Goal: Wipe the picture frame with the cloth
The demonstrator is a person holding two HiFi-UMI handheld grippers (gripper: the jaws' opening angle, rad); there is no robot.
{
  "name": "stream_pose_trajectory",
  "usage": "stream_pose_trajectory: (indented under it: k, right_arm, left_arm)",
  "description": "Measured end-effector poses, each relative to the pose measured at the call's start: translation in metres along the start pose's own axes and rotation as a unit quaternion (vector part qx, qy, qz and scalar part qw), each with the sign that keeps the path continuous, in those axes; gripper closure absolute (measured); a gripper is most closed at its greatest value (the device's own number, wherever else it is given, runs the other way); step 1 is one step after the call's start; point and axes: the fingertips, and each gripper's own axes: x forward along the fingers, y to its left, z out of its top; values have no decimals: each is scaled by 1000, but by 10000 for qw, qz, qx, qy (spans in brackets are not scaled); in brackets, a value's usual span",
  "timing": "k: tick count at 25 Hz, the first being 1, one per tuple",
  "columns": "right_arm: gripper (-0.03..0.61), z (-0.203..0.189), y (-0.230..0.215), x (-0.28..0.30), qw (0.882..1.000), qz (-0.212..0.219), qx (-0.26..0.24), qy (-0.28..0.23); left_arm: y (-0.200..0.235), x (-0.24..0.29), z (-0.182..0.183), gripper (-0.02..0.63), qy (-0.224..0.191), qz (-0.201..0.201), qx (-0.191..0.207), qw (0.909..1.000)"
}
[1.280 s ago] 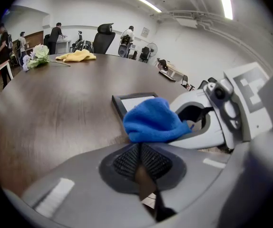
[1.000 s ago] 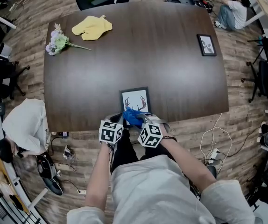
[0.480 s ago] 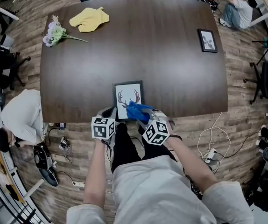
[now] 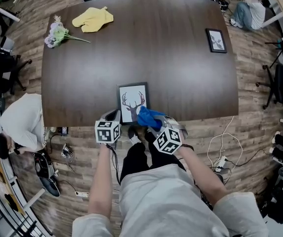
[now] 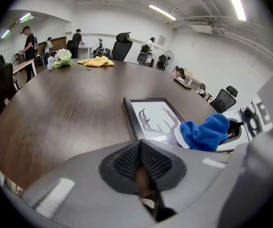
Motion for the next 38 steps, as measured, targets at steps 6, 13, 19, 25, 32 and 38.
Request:
stream_pose_trajectory:
  k: [6,13,19,25,32,38]
  right_arm:
    - [492,-30,10,-12,9976,-223,111,638]
    - [492,-37,11,-41,9909,-817,695,811]
    - [492,-15,16,-60,9793,-1352,1477,307]
    - [492,14,21,-76,9568,-1757,2264,-497]
    - [492,17,34,-94,9303,-2180,2791,-959]
    - [492,25,46,-104,9215,-2314,2886,-1187]
  left_arm:
    - [-1,0,-7,560,-6,56,133,9999]
    - [-17,-24,-9,560,-145,-157,287,9994]
    - [-35,-64,-24,560,-426,-343,357,9979]
    - [-54,-98,-38,560,-752,-525,511,9945]
    - [-65,-127,-42,560,-1186,-549,635,9894]
    - [-80,-152,-42,560,-1593,-447,524,9848]
